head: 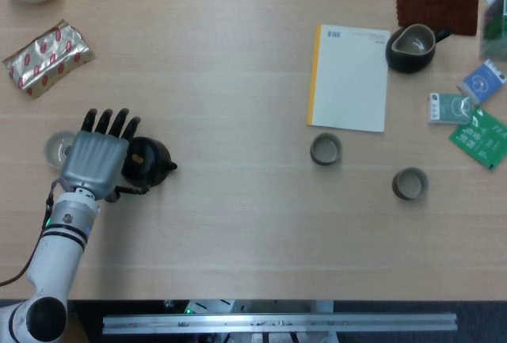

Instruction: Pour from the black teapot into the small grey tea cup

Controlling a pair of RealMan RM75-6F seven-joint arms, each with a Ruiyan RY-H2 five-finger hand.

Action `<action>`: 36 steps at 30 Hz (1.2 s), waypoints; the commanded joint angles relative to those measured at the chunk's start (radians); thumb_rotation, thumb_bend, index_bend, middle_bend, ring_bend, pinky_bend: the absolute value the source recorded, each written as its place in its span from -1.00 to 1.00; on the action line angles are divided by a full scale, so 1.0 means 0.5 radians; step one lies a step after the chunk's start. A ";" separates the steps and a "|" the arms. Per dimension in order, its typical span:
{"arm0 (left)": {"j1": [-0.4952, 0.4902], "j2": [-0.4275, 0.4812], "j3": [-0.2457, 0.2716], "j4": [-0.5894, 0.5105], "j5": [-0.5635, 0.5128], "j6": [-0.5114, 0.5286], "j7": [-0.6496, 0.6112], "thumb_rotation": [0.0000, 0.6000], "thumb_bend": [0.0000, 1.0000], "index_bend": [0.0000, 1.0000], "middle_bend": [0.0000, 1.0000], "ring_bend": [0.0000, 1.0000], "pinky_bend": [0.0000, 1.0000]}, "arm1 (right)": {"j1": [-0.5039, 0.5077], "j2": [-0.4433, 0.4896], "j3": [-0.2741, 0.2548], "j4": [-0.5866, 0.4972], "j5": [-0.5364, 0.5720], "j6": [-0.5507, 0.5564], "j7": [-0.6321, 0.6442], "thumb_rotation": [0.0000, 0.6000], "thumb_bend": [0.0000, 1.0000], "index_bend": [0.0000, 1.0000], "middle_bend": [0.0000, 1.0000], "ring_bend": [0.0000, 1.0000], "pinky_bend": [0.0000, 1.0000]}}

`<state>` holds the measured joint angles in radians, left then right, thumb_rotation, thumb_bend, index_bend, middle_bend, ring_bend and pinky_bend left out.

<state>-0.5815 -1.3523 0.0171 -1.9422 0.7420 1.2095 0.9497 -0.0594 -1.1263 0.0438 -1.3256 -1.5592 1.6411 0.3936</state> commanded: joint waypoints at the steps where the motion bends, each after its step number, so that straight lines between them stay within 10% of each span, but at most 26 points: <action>1: -0.029 -0.040 -0.015 0.046 -0.027 0.019 0.023 1.00 -0.81 -1.00 -1.00 -1.00 -1.00 | -0.001 0.000 0.000 0.000 0.002 0.000 0.000 1.00 -0.71 -0.46 -0.50 -0.71 -0.45; 36: -0.141 -0.042 -0.051 0.086 -0.191 0.072 -0.082 1.00 -0.81 -1.00 -1.00 -1.00 -1.00 | 0.006 -0.003 0.005 -0.005 -0.001 -0.014 -0.009 1.00 -0.71 -0.46 -0.50 -0.71 -0.46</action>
<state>-0.6558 -1.3796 -0.0135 -1.8926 0.6448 1.2428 0.9126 -0.0565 -1.1277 0.0462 -1.3282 -1.5598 1.6343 0.3893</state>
